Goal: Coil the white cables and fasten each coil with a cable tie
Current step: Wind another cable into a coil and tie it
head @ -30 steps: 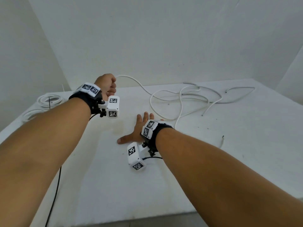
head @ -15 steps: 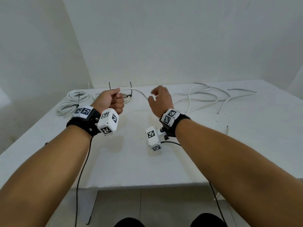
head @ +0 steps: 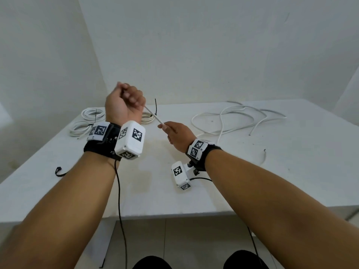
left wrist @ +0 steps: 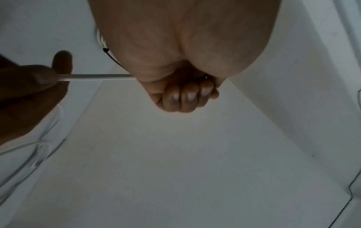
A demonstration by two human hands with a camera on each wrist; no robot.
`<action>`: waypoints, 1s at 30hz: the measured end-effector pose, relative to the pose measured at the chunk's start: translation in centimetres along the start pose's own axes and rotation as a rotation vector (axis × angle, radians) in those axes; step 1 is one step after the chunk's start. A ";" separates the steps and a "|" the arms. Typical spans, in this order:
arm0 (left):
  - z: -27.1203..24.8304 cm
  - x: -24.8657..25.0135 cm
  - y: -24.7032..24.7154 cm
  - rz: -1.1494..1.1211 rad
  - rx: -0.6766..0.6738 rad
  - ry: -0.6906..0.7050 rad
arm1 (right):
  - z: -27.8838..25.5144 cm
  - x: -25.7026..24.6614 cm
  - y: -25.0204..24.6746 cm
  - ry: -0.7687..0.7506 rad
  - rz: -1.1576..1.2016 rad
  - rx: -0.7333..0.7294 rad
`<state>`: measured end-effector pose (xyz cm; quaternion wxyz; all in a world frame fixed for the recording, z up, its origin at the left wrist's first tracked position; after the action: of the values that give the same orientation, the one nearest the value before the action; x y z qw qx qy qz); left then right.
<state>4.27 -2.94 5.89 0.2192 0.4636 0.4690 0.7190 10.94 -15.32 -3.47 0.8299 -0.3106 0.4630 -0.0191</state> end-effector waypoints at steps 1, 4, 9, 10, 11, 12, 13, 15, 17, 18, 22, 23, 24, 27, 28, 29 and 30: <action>0.3 1.1 -0.5 -0.016 0.044 0.080 | -0.1 0.2 -0.4 -0.005 -0.014 0.021; 0.8 3.0 -2.4 0.035 0.163 0.253 | -0.7 -0.1 -0.9 -0.024 -0.002 0.021; 0.0 2.3 -2.5 0.919 0.161 0.469 | -2.4 -3.0 0.7 -0.125 -0.091 -0.187; -0.3 1.4 -2.3 1.153 0.102 0.494 | -2.7 -3.1 0.9 -0.132 -0.113 -0.213; -0.6 0.6 -2.4 1.327 0.056 0.499 | -2.9 -3.2 1.0 -0.136 -0.131 -0.241; -0.7 0.1 -2.8 1.456 0.029 0.490 | -3.1 -3.2 1.1 -0.140 -0.144 -0.267; -0.7 -0.5 -3.3 1.570 0.003 0.456 | -3.2 -3.2 1.1 -0.144 -0.155 -0.283; -0.5 -2.3 -4.6 1.809 -0.087 0.284 | -3.4 -3.4 0.7 -0.162 -0.178 -0.290; -1.1 -4.3 -5.8 1.967 -0.198 0.085 | -3.4 -4.0 0.1 -0.201 -0.205 -0.277; -1.6 -5.2 -6.2 1.979 -0.248 0.001 | -3.4 -4.3 -0.2 -0.219 -0.208 -0.265; -3.0 -6.6 -6.8 1.847 -0.335 -0.241 | -2.5 -4.6 -2.2 -0.208 -0.173 -0.224; -3.1 -6.6 -7.0 1.809 -0.326 -0.281 | -2.2 -4.5 -2.9 -0.198 -0.168 -0.202; -3.2 -6.7 -7.2 1.759 -0.310 -0.322 | -1.8 -4.3 -3.7 -0.186 -0.159 -0.175; -4.1 -6.8 -8.2 1.548 -0.240 -0.446 | -0.9 -3.6 -6.0 -0.151 -0.117 -0.091; -4.5 -6.9 -8.4 1.459 -0.227 -0.487 | -0.6 -3.2 -6.6 -0.135 -0.098 -0.068; -4.9 -7.1 -8.4 1.374 -0.228 -0.519 | -0.4 -2.9 -7.1 -0.120 -0.079 -0.048; -5.3 -7.2 -8.2 1.302 -0.240 -0.532 | -0.1 -2.6 -7.5 -0.107 -0.065 -0.030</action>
<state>2.04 -7.04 -5.29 -0.0981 0.7819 -0.0546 0.6132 11.29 -20.61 2.43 0.8477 -0.3386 0.4078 -0.0221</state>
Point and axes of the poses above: each hand's wrist, its own z-axis towards the middle knuckle, its own y-axis out of the palm, x = y × z, the point moved 10 cm from there along z, towards the middle knuckle, and after that the axes turned 7 degrees about x, right-handed, at the moved point
